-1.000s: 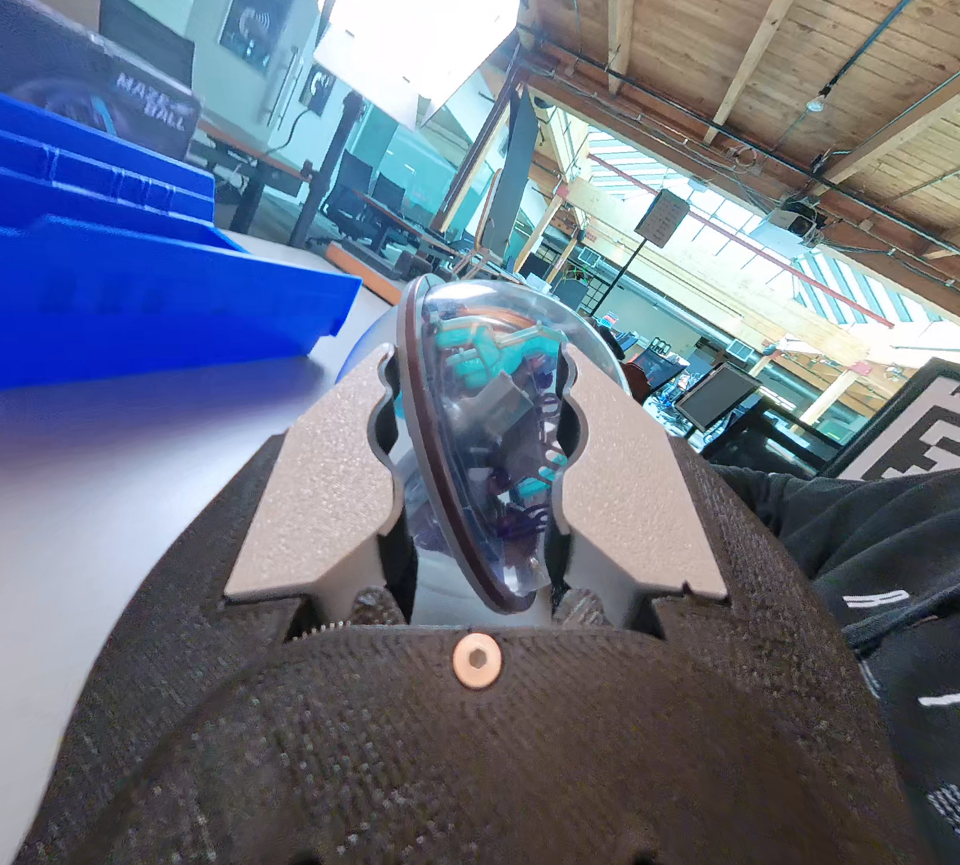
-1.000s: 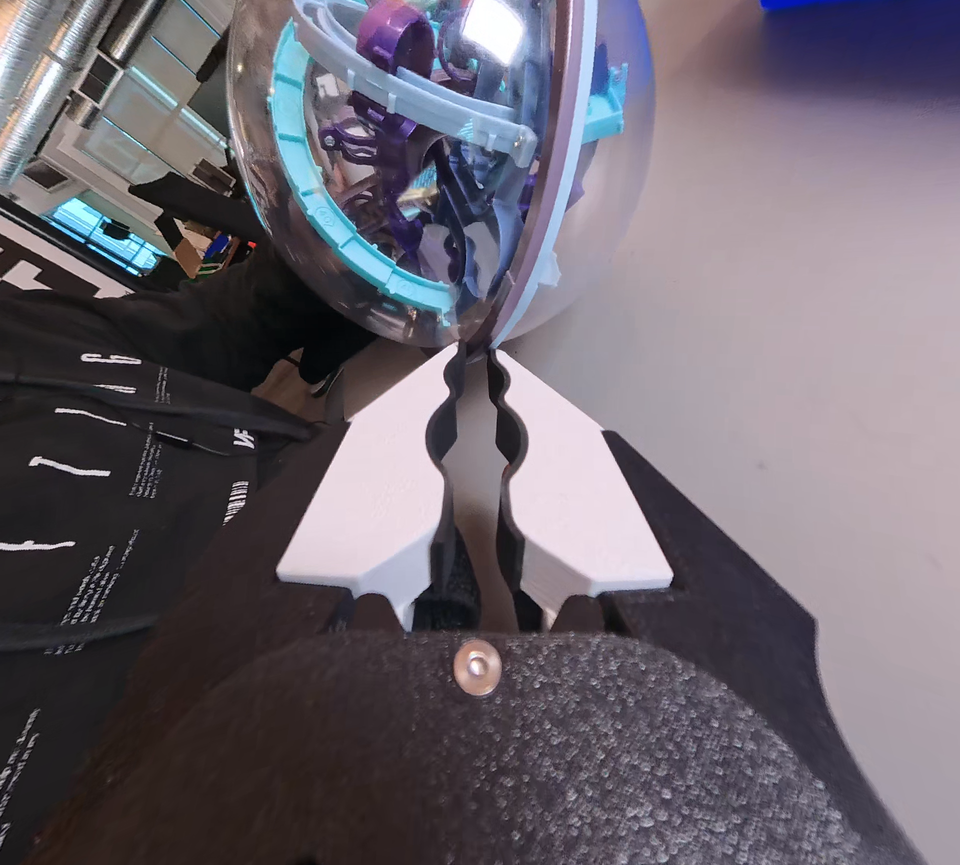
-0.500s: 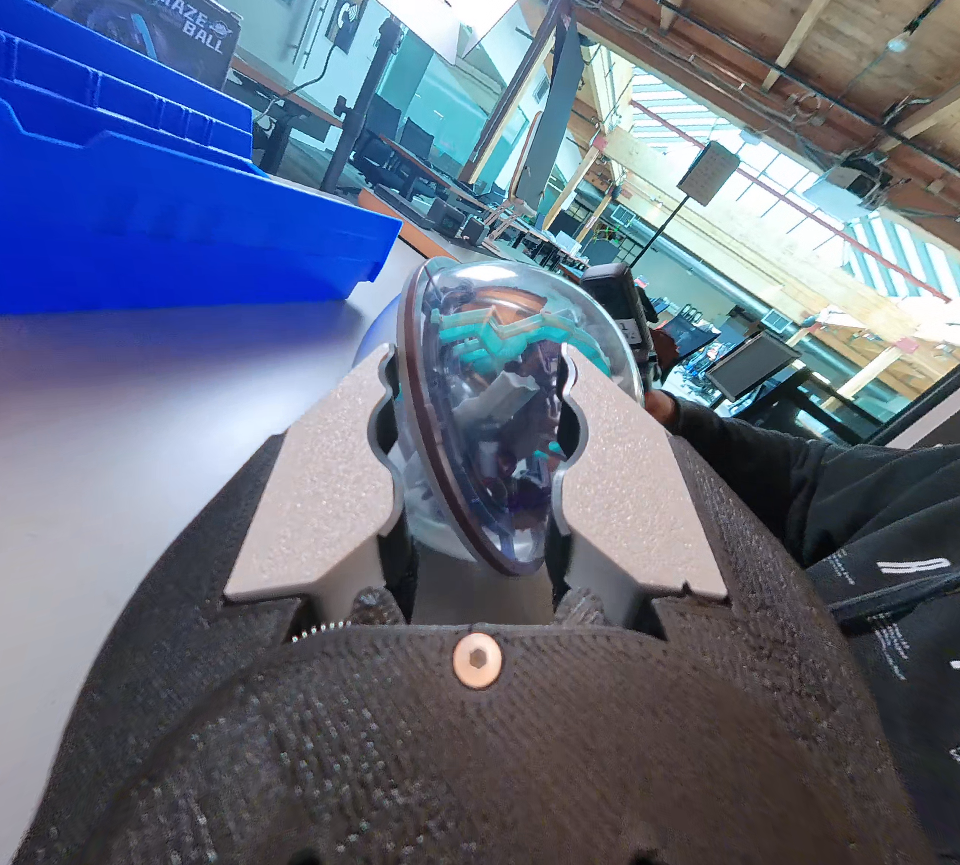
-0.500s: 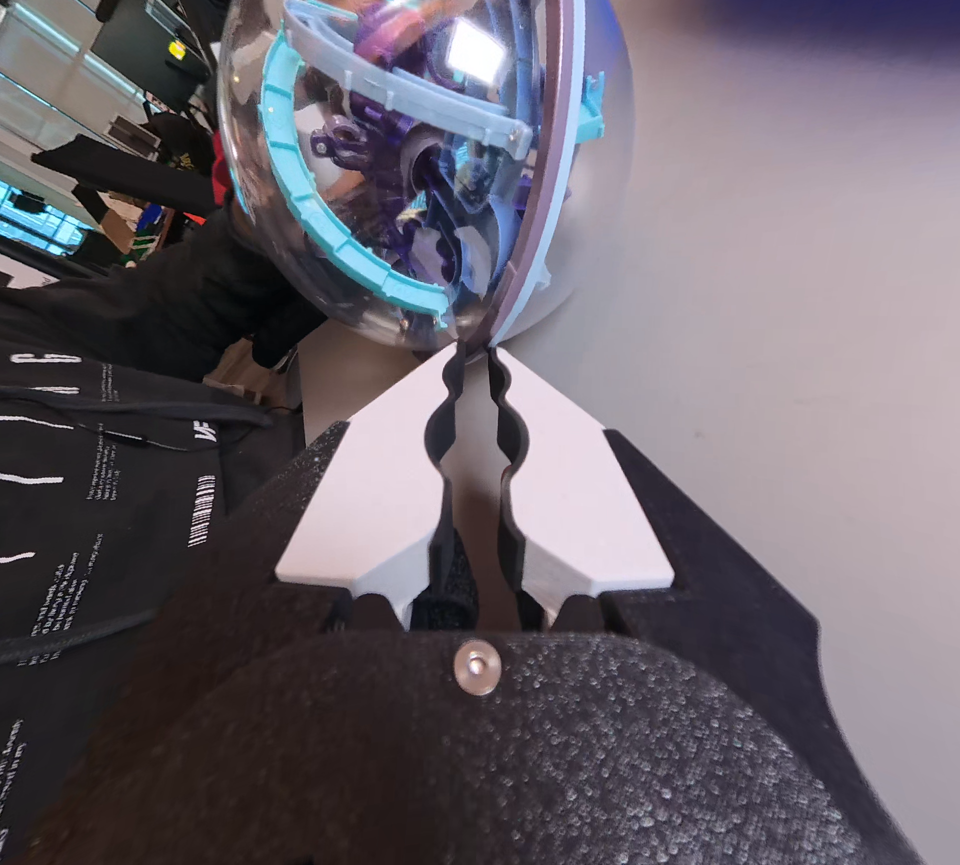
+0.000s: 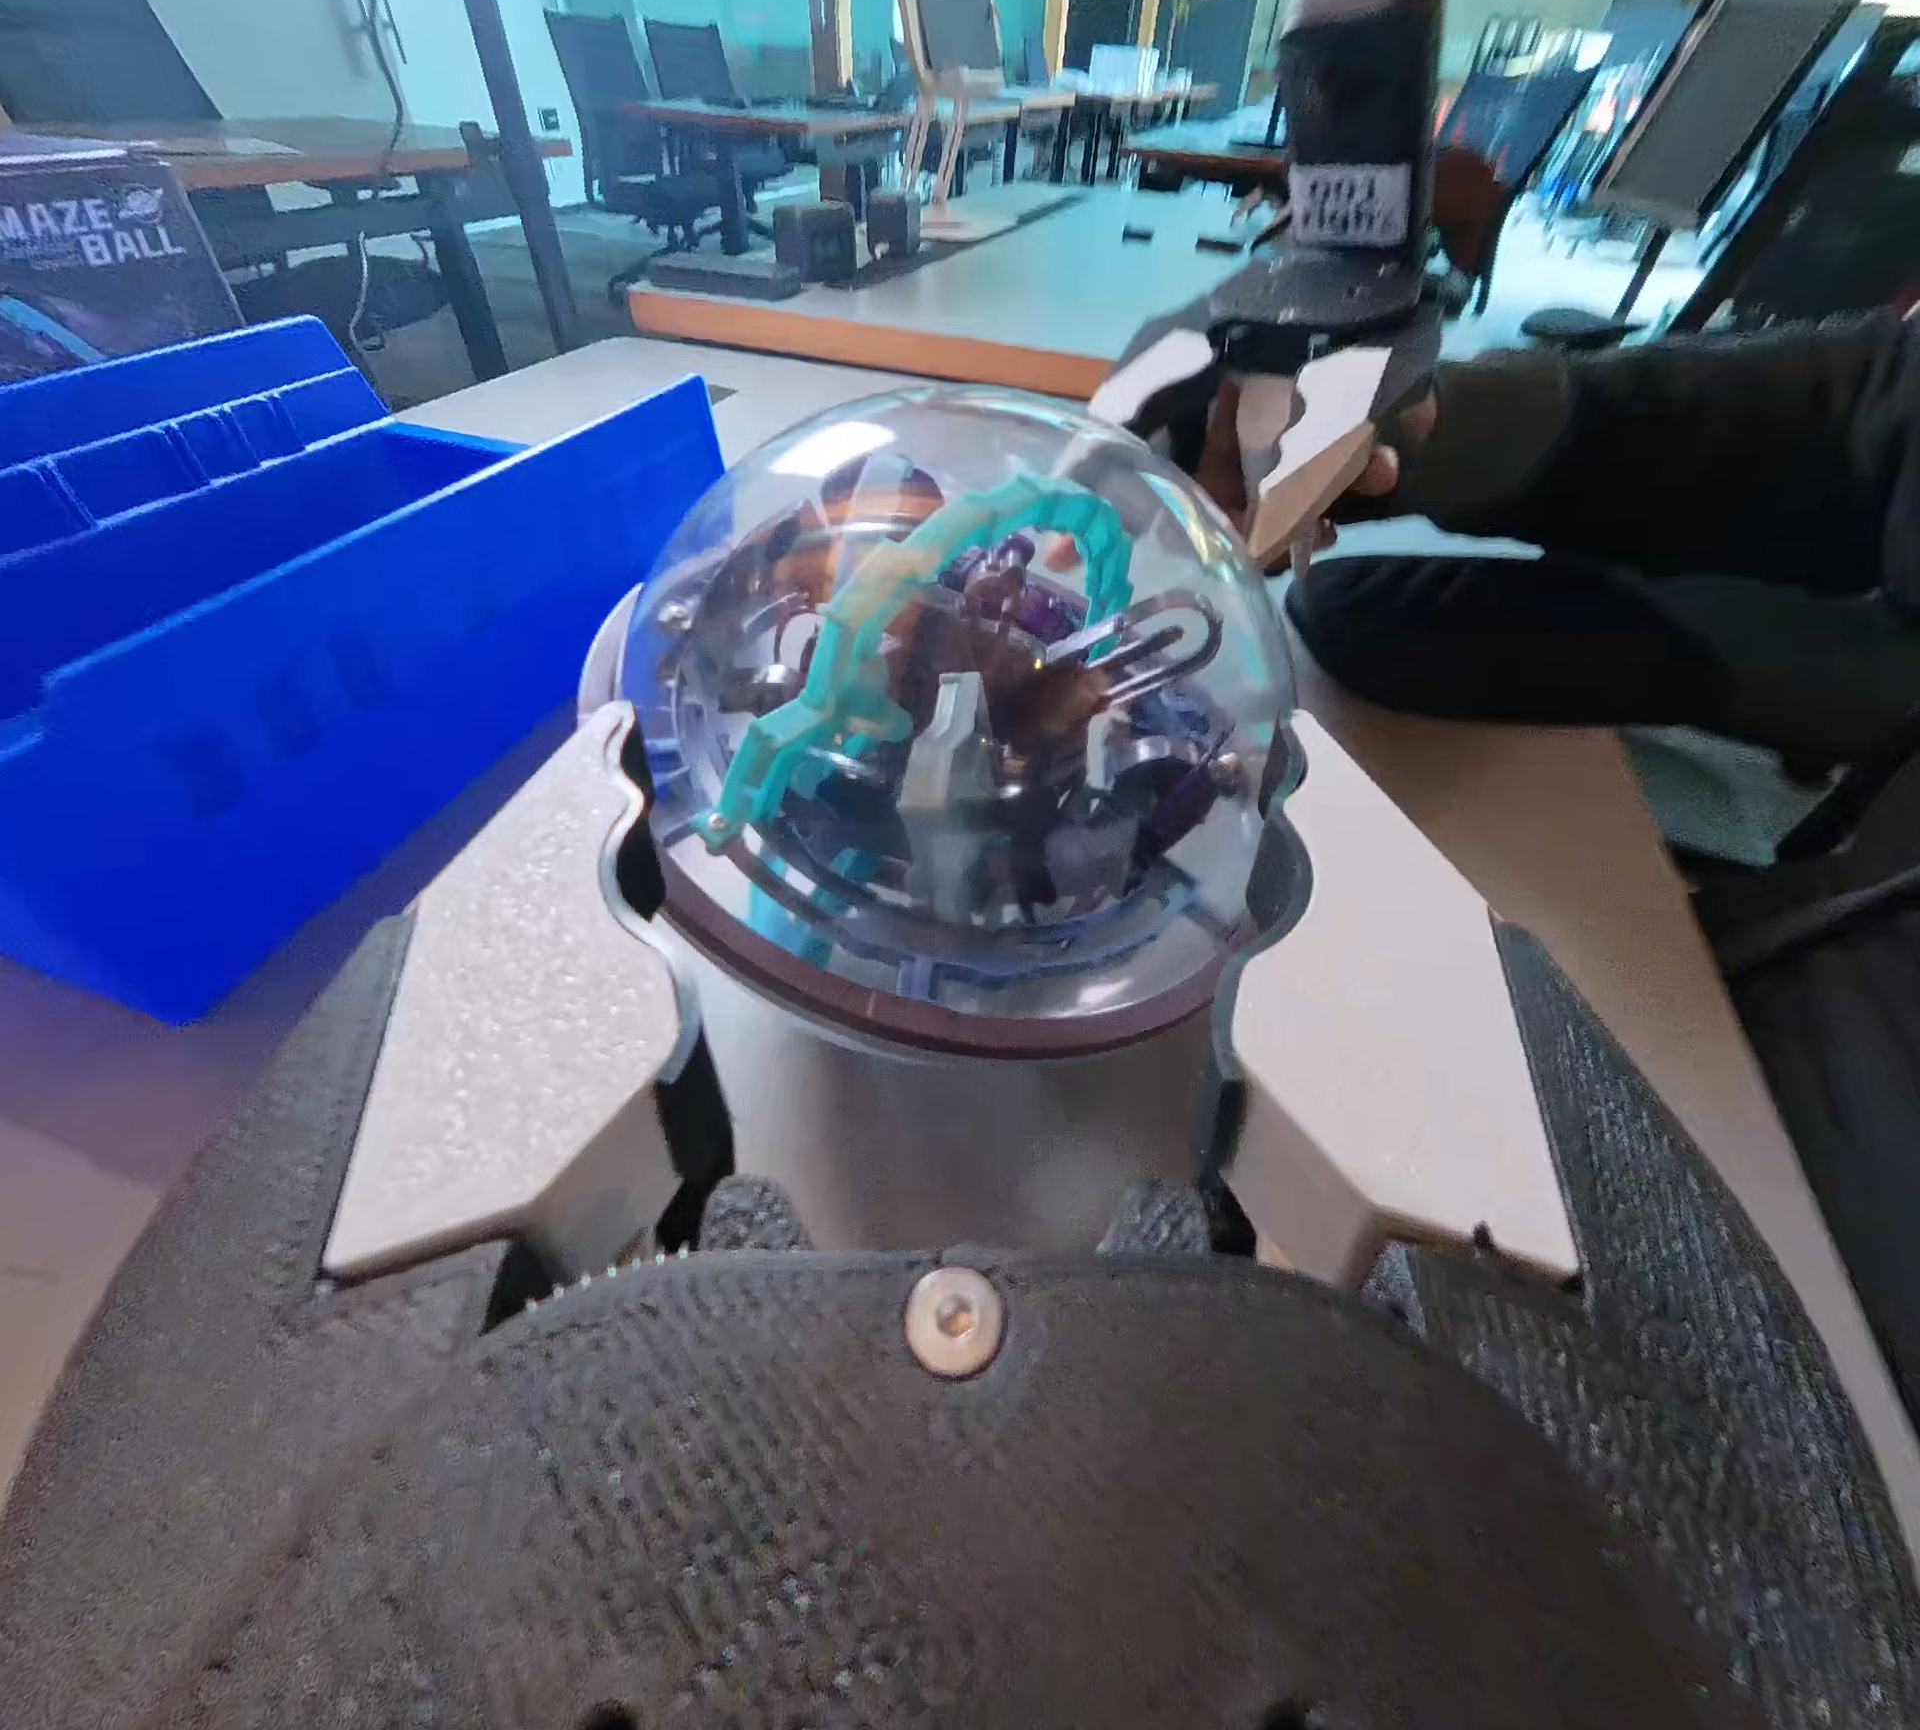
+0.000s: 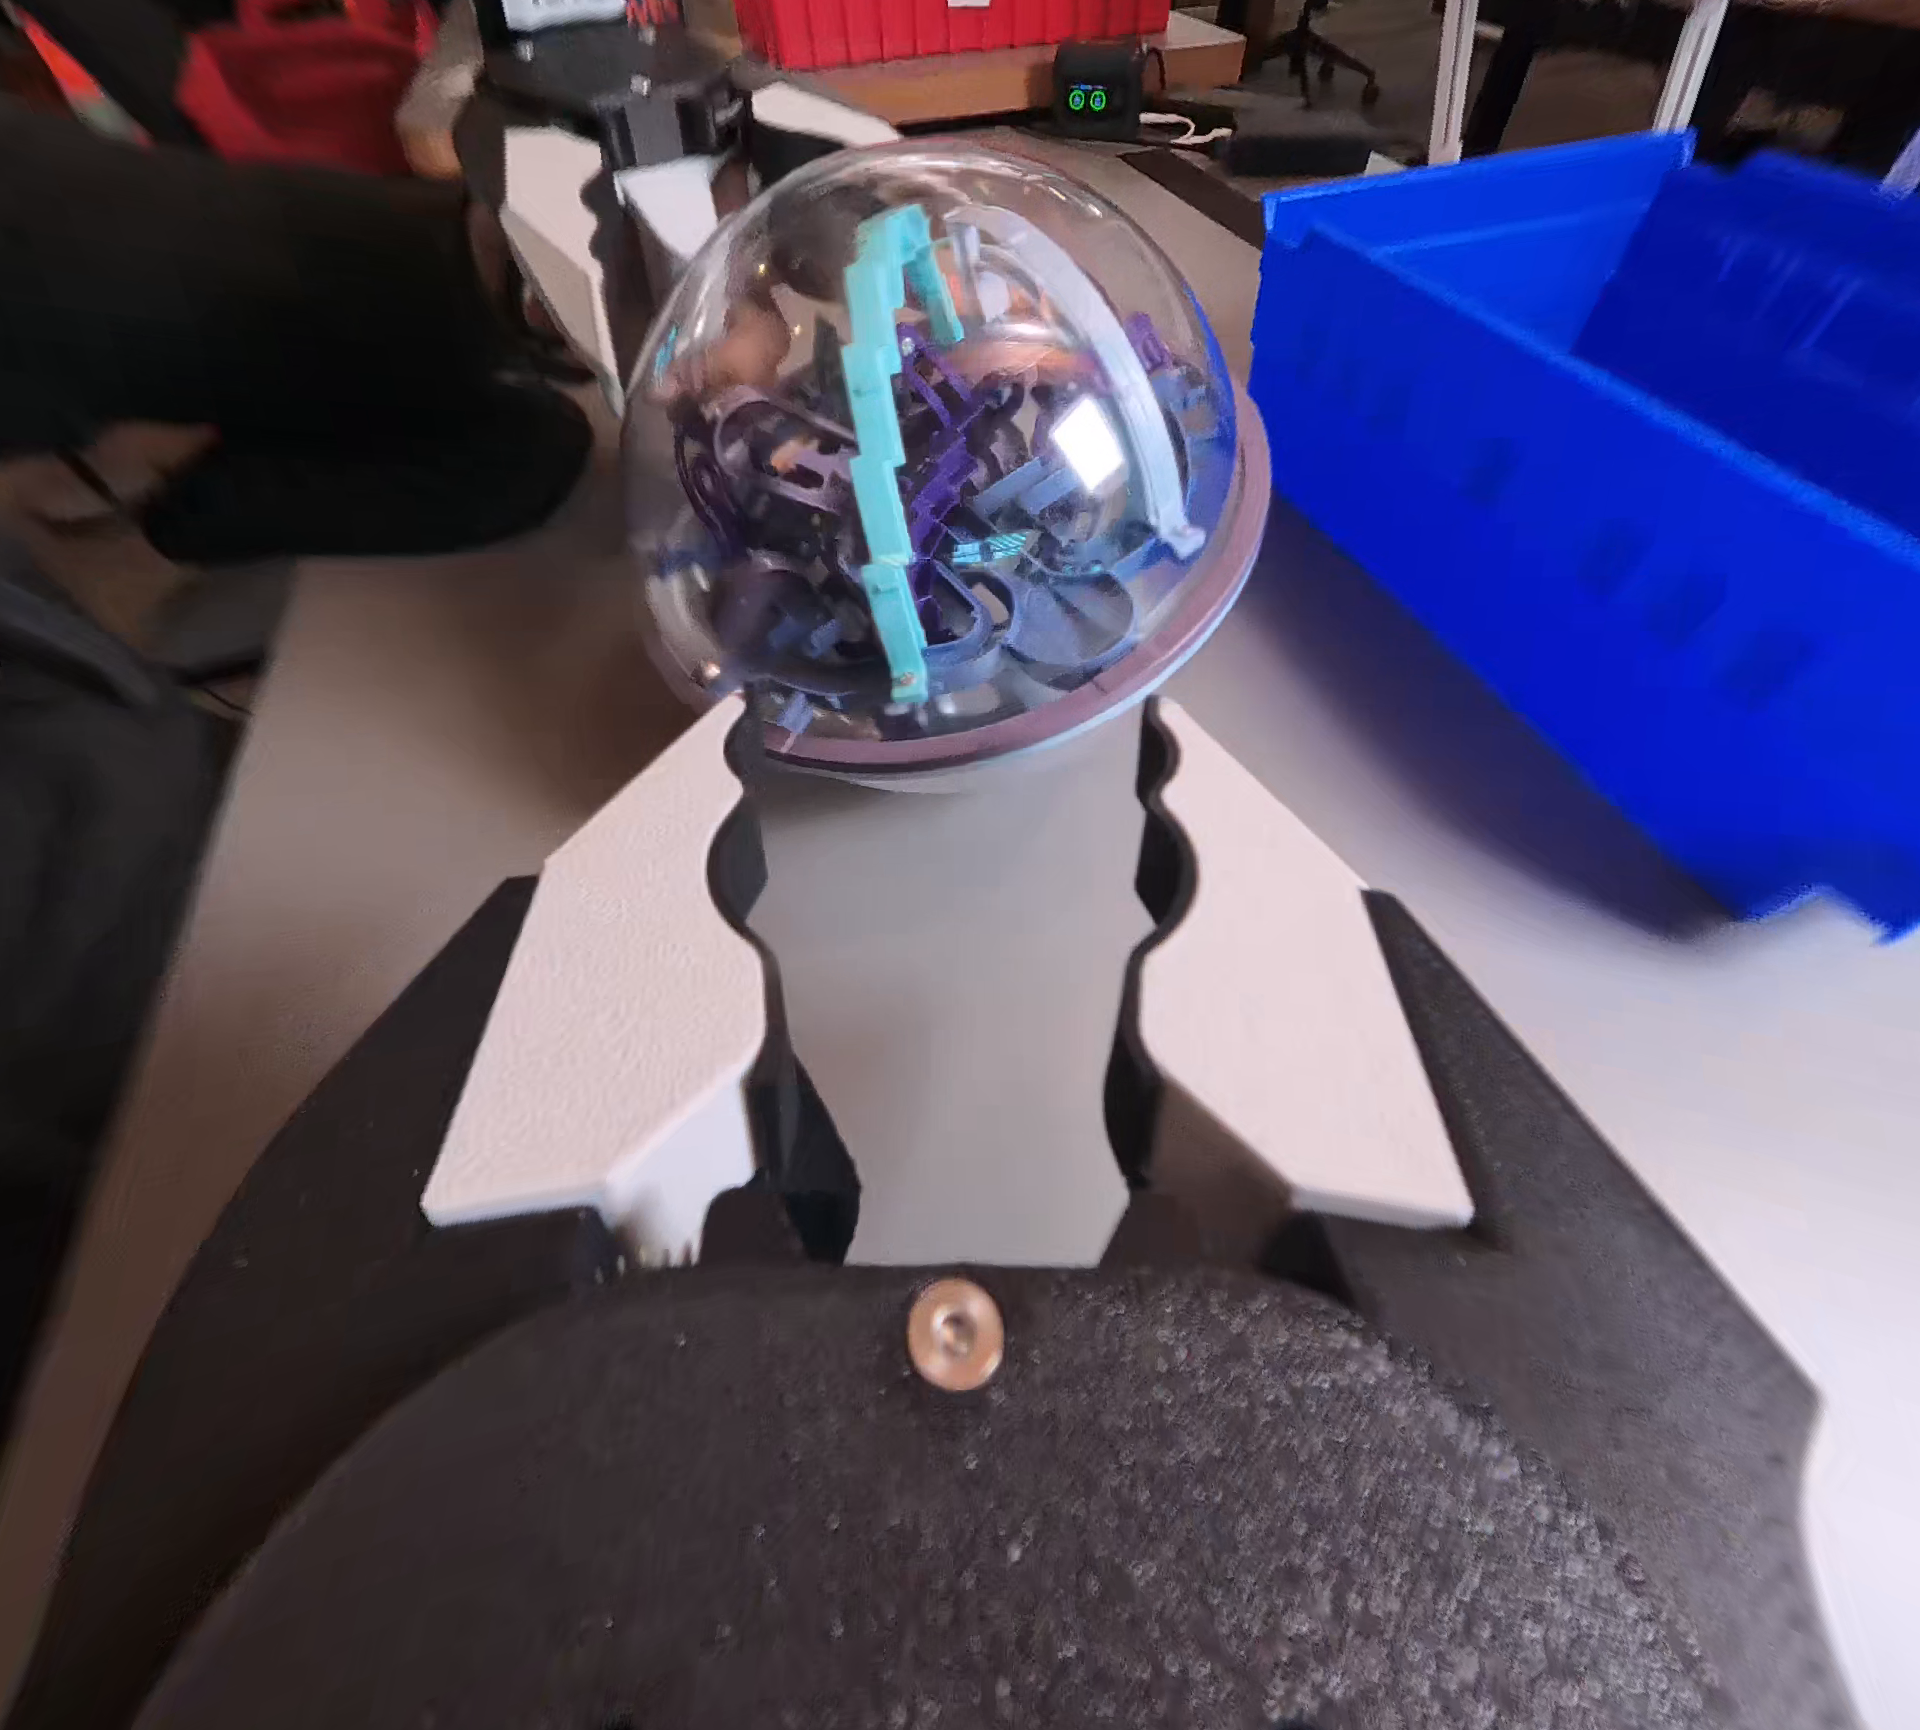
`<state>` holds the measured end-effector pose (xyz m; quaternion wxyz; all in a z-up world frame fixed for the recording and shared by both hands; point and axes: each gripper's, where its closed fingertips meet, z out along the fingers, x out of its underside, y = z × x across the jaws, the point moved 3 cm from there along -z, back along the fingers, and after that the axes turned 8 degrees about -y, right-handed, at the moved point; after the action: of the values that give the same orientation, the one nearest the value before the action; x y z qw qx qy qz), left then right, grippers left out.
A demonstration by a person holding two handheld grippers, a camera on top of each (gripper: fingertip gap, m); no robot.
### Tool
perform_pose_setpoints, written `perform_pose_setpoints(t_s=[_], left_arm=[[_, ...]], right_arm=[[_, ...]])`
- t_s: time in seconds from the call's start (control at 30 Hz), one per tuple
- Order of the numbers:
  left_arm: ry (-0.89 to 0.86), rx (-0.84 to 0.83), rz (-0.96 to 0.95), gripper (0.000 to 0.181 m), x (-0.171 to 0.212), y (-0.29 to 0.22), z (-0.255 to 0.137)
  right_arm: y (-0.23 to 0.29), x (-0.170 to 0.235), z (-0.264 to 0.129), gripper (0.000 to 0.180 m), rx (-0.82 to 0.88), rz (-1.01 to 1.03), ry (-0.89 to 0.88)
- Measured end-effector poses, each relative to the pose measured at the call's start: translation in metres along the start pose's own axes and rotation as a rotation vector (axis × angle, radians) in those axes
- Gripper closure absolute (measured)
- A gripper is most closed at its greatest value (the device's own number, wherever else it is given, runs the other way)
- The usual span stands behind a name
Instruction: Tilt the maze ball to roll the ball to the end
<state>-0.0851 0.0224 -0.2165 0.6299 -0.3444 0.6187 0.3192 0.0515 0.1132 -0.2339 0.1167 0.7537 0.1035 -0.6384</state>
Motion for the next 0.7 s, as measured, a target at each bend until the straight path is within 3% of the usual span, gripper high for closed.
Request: perform_pose_setpoints(t_s=[0.07,0.27,0.7], left_arm=[[0.018,0.016,0.026,0.064,-0.001,0.003,0.007],[0.044,0.089,0.032,0.064,-0.004,0.009,0.02],[-0.028,0.252,-0.302,0.065,0.003,0.045,0.021]], right_arm=[[-0.01,-0.001,0.004,0.103,-0.008,-0.098,0.017],[-0.022,0.001,0.022,0.083,-0.112,-0.134,0.047],[-0.027,-0.008,0.029,0.087,-0.145,-0.055,-0.014]])
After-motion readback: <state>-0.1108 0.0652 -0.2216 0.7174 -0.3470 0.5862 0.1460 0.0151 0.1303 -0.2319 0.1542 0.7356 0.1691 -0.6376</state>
